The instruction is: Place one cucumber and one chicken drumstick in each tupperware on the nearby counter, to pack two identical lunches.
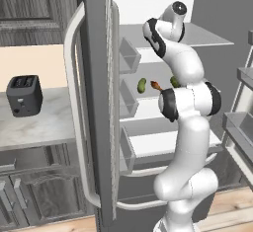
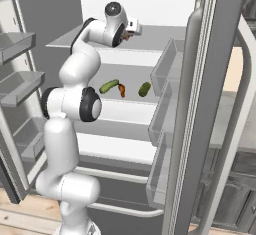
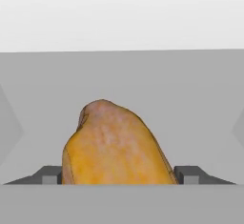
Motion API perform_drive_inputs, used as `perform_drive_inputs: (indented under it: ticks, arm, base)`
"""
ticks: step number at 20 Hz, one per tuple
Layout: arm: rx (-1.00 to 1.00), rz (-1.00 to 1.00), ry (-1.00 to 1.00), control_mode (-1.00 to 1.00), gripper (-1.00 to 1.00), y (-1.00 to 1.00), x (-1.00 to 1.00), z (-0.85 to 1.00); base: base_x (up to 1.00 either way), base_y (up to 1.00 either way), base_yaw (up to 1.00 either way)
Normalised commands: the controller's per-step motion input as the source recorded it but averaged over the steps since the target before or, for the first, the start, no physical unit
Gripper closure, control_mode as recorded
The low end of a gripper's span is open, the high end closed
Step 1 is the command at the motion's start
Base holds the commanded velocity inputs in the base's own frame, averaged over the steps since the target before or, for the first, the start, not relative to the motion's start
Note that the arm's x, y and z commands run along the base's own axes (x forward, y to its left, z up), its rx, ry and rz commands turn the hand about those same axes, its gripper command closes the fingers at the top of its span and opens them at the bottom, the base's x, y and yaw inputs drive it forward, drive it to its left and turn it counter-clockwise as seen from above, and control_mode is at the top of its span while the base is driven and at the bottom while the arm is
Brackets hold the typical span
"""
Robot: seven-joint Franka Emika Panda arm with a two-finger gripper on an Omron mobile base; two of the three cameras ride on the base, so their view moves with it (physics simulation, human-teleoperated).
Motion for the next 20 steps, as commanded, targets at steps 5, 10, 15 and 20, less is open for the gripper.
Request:
perform_drive_inputs:
  ticks: [5, 10, 15, 20]
  arm:
    - [0.00, 0.00, 0.01, -1.00, 1.00, 0.00, 0.00, 0.00]
    - [0.00, 0.00, -0.24, -1.00, 1.00, 0.00, -0.82, 0.13]
    - [0.00, 0.00, -0.28, -1.00, 1.00, 0.01, -1.00, -0.20]
    - [0.03, -0.03, -0.20, -1.00, 1.00, 0.02, -1.00, -0.20]
  base:
    - [0.00, 0.00, 0.00]
    - [0.00, 0.00, 0.00]
    - [0.00, 0.00, 0.00]
    - [0.00, 0.00, 0.00]
